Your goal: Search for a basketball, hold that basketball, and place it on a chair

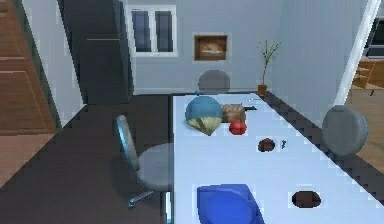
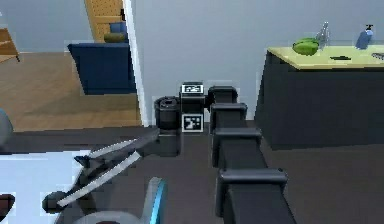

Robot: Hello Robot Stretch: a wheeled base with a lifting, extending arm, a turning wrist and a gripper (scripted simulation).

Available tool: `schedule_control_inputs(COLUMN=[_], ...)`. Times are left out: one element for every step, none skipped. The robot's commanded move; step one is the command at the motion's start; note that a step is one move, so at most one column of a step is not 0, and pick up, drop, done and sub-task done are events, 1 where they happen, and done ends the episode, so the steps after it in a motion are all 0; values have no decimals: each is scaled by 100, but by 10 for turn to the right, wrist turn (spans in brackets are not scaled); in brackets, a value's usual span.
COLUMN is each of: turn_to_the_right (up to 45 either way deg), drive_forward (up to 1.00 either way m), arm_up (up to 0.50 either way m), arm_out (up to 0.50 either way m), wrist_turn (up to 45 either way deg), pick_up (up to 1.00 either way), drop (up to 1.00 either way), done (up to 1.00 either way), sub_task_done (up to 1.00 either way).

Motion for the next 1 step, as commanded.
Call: schedule_control_inputs(turn_to_the_right=[0], drive_forward=[0], arm_up=[0], arm_out=[0], wrist_turn=[0], pick_up=[0], drop=[0], done=[100], sub_task_done=[0])
